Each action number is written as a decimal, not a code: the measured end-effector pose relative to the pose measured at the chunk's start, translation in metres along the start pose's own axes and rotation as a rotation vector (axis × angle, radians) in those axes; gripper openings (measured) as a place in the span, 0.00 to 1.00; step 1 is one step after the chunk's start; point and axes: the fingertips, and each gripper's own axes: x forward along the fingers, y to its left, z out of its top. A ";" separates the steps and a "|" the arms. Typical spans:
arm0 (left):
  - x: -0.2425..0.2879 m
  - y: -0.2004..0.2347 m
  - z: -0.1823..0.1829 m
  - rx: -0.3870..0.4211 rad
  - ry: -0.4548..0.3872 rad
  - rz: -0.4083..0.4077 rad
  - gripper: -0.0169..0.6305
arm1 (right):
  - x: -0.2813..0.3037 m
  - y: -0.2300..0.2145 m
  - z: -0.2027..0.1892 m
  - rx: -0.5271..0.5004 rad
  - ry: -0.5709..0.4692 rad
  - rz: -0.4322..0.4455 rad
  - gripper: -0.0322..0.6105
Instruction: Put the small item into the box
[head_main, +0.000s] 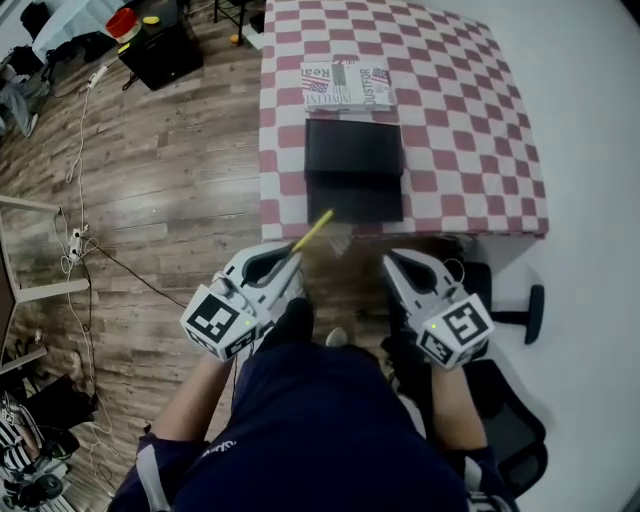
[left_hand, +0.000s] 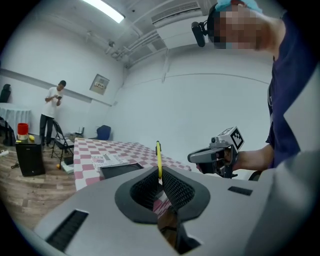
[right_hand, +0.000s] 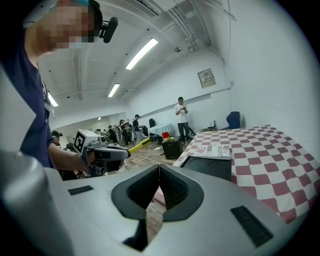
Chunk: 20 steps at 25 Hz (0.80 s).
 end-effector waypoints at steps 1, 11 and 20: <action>0.002 0.009 0.002 -0.002 0.000 -0.007 0.10 | 0.008 -0.002 0.003 0.003 0.005 -0.005 0.08; 0.025 0.070 0.012 -0.001 0.051 -0.081 0.10 | 0.066 -0.024 0.031 0.031 0.006 -0.052 0.08; 0.053 0.089 0.002 -0.026 0.114 -0.110 0.10 | 0.090 -0.043 0.038 0.039 0.029 -0.050 0.08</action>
